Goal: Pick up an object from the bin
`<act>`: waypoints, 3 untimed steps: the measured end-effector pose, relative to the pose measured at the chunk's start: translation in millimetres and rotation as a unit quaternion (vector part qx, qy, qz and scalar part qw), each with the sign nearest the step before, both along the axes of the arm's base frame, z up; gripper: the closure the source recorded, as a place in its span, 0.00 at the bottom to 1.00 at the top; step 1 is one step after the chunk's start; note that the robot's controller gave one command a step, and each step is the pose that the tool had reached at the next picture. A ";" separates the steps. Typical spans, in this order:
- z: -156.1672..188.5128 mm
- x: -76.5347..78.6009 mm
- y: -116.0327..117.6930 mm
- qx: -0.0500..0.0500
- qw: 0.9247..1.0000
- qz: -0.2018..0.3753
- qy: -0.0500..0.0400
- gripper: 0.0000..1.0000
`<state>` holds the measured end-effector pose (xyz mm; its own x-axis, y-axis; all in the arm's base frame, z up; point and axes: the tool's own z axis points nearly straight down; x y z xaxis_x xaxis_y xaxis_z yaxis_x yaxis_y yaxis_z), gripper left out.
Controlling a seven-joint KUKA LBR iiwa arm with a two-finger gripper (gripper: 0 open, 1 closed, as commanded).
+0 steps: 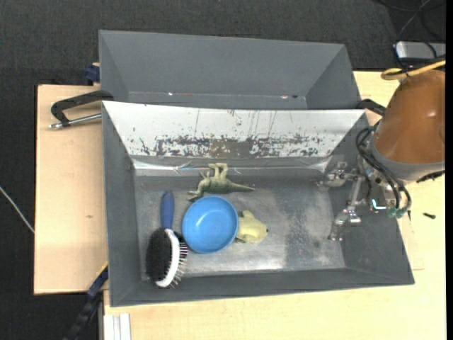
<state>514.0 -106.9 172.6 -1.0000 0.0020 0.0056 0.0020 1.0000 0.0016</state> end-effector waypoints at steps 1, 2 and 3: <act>-101.9 28.4 82.8 0.000 0.995 0.102 -0.006 0.00; -70.8 0.9 158.9 0.002 0.999 0.047 -0.003 0.00; -67.2 -15.7 137.2 0.000 1.000 0.022 -0.002 0.00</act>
Offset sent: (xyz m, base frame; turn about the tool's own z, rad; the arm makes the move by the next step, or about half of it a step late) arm 0.0261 0.0804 -0.1026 -0.2022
